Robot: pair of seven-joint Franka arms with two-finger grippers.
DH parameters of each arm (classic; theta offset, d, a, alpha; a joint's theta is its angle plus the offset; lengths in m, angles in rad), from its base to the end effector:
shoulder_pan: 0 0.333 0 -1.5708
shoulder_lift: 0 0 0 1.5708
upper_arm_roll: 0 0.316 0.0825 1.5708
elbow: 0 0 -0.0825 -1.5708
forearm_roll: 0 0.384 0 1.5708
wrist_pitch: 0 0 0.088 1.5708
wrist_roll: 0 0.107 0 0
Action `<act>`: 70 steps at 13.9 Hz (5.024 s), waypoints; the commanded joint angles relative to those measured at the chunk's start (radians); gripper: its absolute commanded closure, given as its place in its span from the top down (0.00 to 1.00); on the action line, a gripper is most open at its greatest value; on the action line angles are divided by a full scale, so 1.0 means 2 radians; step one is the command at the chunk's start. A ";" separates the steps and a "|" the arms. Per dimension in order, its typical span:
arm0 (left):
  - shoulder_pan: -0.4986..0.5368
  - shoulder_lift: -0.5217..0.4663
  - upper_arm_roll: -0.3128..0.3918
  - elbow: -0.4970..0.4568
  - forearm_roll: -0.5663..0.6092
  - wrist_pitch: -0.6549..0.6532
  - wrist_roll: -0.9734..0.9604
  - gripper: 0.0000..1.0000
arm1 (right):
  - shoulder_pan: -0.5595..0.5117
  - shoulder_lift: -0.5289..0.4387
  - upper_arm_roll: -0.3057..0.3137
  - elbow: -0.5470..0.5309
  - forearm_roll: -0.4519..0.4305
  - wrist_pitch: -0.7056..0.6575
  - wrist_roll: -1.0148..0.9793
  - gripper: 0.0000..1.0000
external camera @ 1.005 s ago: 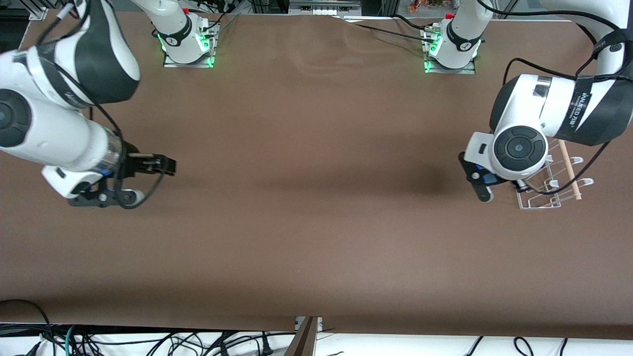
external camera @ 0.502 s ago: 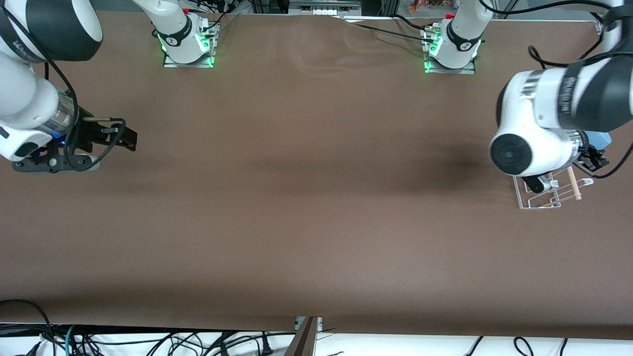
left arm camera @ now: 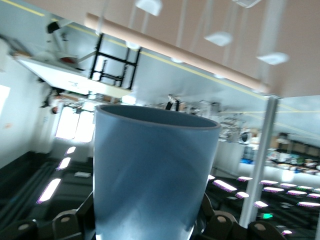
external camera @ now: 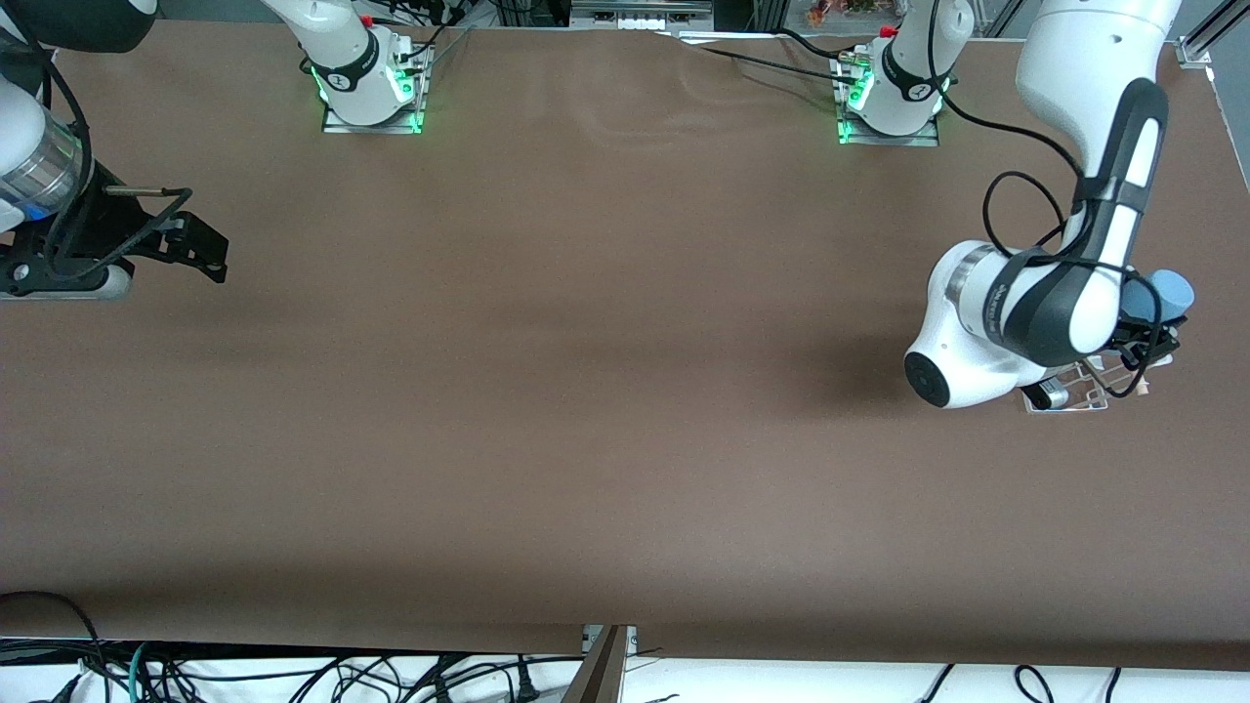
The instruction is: Transfer cup to left arm and place on rack
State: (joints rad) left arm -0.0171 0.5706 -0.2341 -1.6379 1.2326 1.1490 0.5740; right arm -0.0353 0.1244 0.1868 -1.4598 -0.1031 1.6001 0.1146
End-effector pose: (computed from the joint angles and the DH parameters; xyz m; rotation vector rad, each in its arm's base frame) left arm 0.6137 -0.0049 0.3263 -1.6131 0.8973 1.2157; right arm 0.5911 0.0721 0.6096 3.0638 0.0573 0.0436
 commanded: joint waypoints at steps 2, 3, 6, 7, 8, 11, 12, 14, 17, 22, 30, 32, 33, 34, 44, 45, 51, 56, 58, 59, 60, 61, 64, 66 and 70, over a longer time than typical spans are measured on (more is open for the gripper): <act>0.013 -0.017 -0.003 -0.057 0.055 0.062 -0.003 0.16 | -0.005 -0.005 -0.008 -0.012 0.004 0.002 -0.024 1.00; 0.018 -0.018 -0.003 -0.069 0.066 0.072 -0.003 0.16 | -0.005 -0.005 -0.008 -0.012 0.003 0.002 -0.033 1.00; 0.032 -0.016 -0.003 -0.088 0.077 0.089 -0.005 0.15 | -0.005 -0.005 -0.008 -0.011 0.003 0.002 -0.034 1.00; 0.031 -0.015 -0.003 -0.092 0.077 0.090 -0.011 0.16 | -0.005 -0.005 -0.008 -0.011 0.004 0.002 -0.034 1.00; 0.030 -0.014 -0.003 -0.093 0.077 0.090 -0.017 0.16 | -0.005 -0.005 -0.008 -0.011 0.004 0.002 -0.034 1.00; 0.032 -0.009 -0.003 -0.104 0.090 0.102 -0.027 0.15 | -0.003 -0.005 -0.008 -0.011 0.004 0.002 -0.033 1.00; 0.032 -0.009 -0.003 -0.105 0.094 0.104 -0.030 0.15 | -0.003 -0.005 -0.008 -0.011 0.004 0.003 -0.032 1.00; 0.029 -0.003 -0.003 -0.108 0.094 0.104 -0.040 0.16 | -0.003 -0.005 -0.008 -0.011 0.004 0.002 -0.031 1.00; 0.031 0.005 -0.003 -0.108 0.095 0.106 -0.047 0.15 | -0.004 -0.005 -0.008 -0.011 0.005 0.002 -0.031 1.00; 0.033 0.013 -0.003 -0.125 0.095 0.107 -0.076 0.17 | -0.004 -0.005 -0.008 -0.011 0.005 0.002 -0.032 1.00; 0.032 0.017 -0.003 -0.124 0.095 0.106 -0.079 1.00 | -0.005 -0.005 -0.008 -0.011 0.005 0.003 -0.032 1.00; 0.033 0.016 -0.003 -0.122 0.095 0.106 -0.080 1.00 | -0.005 -0.005 -0.008 -0.011 0.005 0.003 -0.032 1.00; 0.035 0.014 -0.003 -0.120 0.094 0.106 -0.081 1.00 | -0.005 -0.005 -0.008 -0.011 0.005 0.003 -0.032 1.00; 0.037 0.012 -0.003 -0.118 0.091 0.106 -0.081 1.00 | -0.005 -0.005 -0.008 -0.011 0.005 0.003 -0.032 1.00; 0.024 0.004 -0.010 0.023 -0.179 0.048 -0.155 1.00 | -0.005 -0.005 -0.008 -0.011 0.004 0.005 -0.034 1.00; 0.016 0.003 -0.010 0.040 -0.210 0.040 -0.174 1.00 | -0.005 -0.005 -0.008 -0.011 0.004 0.005 -0.033 1.00; -0.026 -0.014 -0.009 0.165 -0.367 0.003 -0.260 1.00 | -0.005 -0.004 -0.008 -0.011 0.005 0.005 -0.029 1.00; -0.030 -0.040 0.000 0.265 -0.454 0.011 -0.260 1.00 | -0.005 -0.004 -0.008 -0.011 0.025 0.006 -0.027 1.00; -0.019 -0.070 0.003 0.268 -0.503 0.028 -0.260 1.00 | -0.005 -0.004 -0.008 -0.011 0.025 0.006 -0.027 1.00; -0.006 -0.107 0.007 0.239 -0.532 0.059 -0.260 1.00 | -0.005 -0.004 -0.008 -0.011 0.025 0.006 -0.027 1.00; 0.009 -0.148 0.012 0.178 -0.571 0.102 -0.261 1.00 | -0.005 -0.004 -0.008 -0.011 0.025 0.006 -0.027 1.00; 0.023 -0.185 0.017 0.116 -0.609 0.167 -0.262 1.00 | -0.005 -0.004 -0.008 -0.011 0.025 0.006 -0.027 1.00; 0.038 -0.279 0.050 -0.049 -0.646 0.315 -0.259 1.00 | -0.005 -0.004 -0.008 -0.011 0.025 0.007 -0.027 1.00; 0.037 -0.294 0.053 -0.068 -0.645 0.316 -0.259 1.00 | -0.005 -0.004 -0.008 -0.011 0.025 0.007 -0.028 1.00; 0.031 -0.291 0.053 -0.065 -0.638 0.300 -0.261 1.00 | -0.006 -0.004 -0.008 -0.011 0.025 0.007 -0.030 1.00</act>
State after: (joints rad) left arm 0.0525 0.0107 -0.1309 -1.7446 -0.0365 1.7461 0.0570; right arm -0.0368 0.1288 0.1674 -1.4681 -0.0706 1.6021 0.0656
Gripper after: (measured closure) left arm 0.000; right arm 0.000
